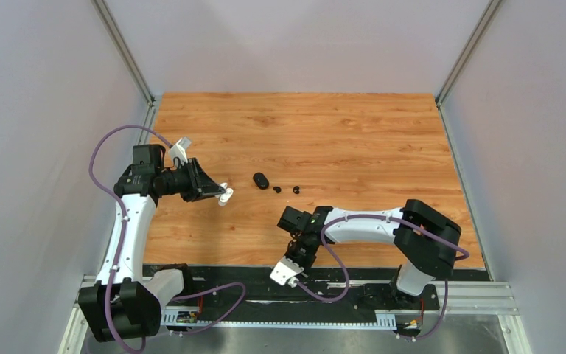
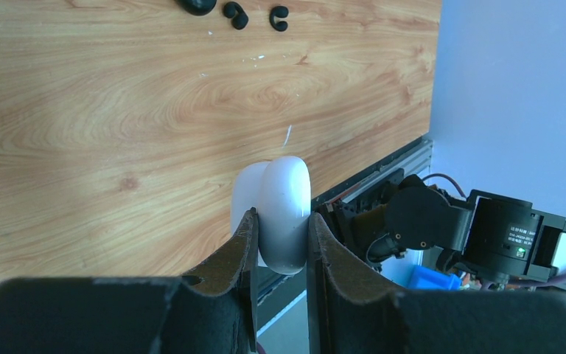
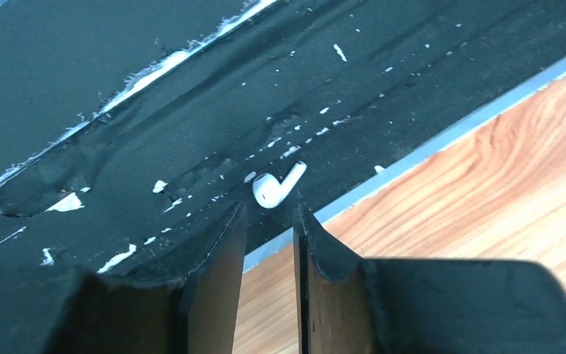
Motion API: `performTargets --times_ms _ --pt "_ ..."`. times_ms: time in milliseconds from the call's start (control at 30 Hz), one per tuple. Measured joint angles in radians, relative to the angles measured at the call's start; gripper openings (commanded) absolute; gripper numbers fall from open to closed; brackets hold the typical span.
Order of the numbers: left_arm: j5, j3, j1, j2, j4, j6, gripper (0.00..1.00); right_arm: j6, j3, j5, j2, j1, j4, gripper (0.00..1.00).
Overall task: Insert the wireless bluetooth earbuds into the charging case
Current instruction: Pick up the earbud from the center of the board.
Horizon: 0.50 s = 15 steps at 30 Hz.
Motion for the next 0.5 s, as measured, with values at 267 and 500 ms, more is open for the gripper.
performTargets --times_ms 267,500 --pt "0.000 0.000 0.000 0.000 0.002 0.000 0.00 -0.029 0.008 -0.012 0.050 0.007 -0.034 0.30" --pt "0.000 0.000 0.000 0.002 0.013 -0.001 0.00 -0.029 0.051 -0.006 0.131 0.012 -0.034 0.27"
